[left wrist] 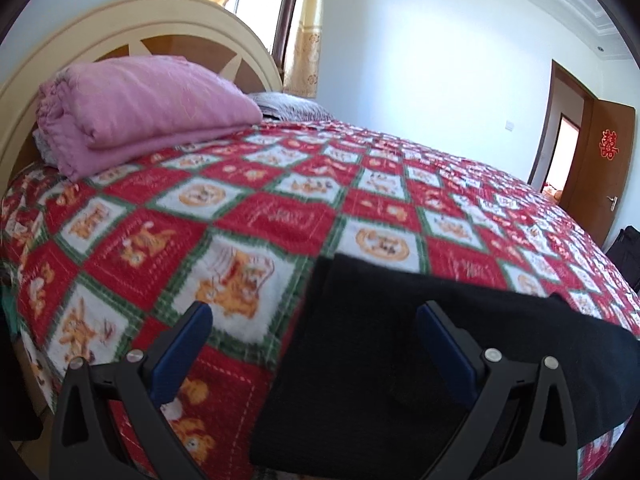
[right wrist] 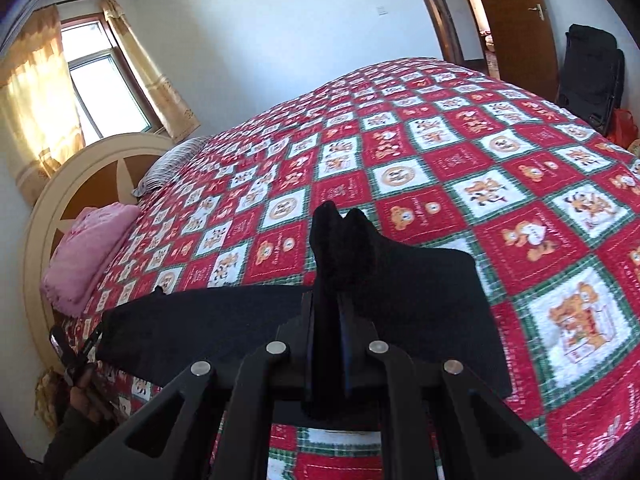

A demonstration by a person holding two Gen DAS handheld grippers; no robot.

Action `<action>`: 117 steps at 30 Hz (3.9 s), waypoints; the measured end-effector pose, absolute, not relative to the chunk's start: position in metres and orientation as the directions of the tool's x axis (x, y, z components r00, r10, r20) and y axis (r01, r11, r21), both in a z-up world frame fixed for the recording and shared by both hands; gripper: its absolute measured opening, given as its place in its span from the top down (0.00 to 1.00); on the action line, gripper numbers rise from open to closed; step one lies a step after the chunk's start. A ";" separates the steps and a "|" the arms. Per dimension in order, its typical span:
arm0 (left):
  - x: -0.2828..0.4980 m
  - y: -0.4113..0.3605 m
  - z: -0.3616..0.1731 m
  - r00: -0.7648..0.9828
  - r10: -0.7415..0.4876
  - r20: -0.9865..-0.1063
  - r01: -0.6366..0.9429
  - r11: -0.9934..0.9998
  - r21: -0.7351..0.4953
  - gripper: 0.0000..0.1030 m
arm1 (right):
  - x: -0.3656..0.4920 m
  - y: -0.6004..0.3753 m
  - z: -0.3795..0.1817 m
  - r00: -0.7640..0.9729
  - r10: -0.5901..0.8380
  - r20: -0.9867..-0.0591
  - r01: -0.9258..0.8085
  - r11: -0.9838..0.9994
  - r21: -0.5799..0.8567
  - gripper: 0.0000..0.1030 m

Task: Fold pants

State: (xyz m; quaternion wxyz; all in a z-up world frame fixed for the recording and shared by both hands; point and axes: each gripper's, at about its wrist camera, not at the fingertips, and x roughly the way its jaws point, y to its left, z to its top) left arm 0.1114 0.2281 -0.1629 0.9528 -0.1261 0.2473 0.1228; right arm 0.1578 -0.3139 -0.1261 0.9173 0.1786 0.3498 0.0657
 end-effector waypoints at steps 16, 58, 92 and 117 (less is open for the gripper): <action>0.108 0.173 -0.112 0.884 0.085 -0.459 -0.157 0.980 -0.122 0.00 | 0.184 -0.242 -0.160 0.669 0.340 -0.660 -0.107 0.924 0.367 0.90; 0.157 -0.193 -0.140 0.503 -0.457 -0.733 0.451 0.863 -0.229 0.53 | 0.150 -0.299 -0.178 0.825 0.120 -0.552 0.059 0.953 0.296 0.60; 0.164 -0.092 -0.119 0.546 -0.443 -0.711 0.302 0.896 -0.327 0.87 | 0.143 -0.281 -0.177 0.838 0.156 -0.522 -0.023 0.968 0.252 0.50; 0.171 -0.085 -0.152 0.608 -0.384 -0.695 0.318 0.920 -0.231 0.75 | 0.144 -0.236 -0.193 0.768 0.183 -0.613 -0.168 0.982 0.083 0.49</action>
